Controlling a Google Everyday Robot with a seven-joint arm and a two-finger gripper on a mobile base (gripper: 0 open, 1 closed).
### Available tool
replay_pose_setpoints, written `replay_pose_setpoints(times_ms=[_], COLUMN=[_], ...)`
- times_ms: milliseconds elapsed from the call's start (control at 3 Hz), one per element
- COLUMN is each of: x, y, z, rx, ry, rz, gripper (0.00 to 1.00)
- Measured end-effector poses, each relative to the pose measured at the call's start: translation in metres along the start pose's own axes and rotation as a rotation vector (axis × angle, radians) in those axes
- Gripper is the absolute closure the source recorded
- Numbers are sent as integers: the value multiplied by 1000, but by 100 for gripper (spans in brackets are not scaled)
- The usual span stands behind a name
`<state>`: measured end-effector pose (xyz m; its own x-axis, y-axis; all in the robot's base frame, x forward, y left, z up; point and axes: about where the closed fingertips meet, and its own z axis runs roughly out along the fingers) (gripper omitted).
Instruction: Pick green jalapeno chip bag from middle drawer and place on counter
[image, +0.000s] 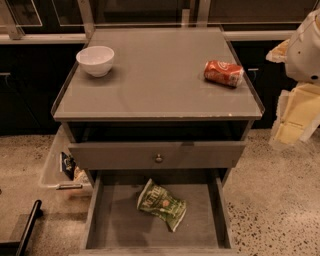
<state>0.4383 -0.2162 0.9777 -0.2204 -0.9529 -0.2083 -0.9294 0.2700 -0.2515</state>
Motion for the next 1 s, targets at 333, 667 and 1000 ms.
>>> replay_pose_setpoints(times_ms=[333, 667, 1000], x=[0, 7, 11], y=[0, 13, 37], z=[0, 25, 73], rx=[0, -38, -80], ry=[0, -63, -144], rz=[0, 15, 24], gripper=[0, 0, 0])
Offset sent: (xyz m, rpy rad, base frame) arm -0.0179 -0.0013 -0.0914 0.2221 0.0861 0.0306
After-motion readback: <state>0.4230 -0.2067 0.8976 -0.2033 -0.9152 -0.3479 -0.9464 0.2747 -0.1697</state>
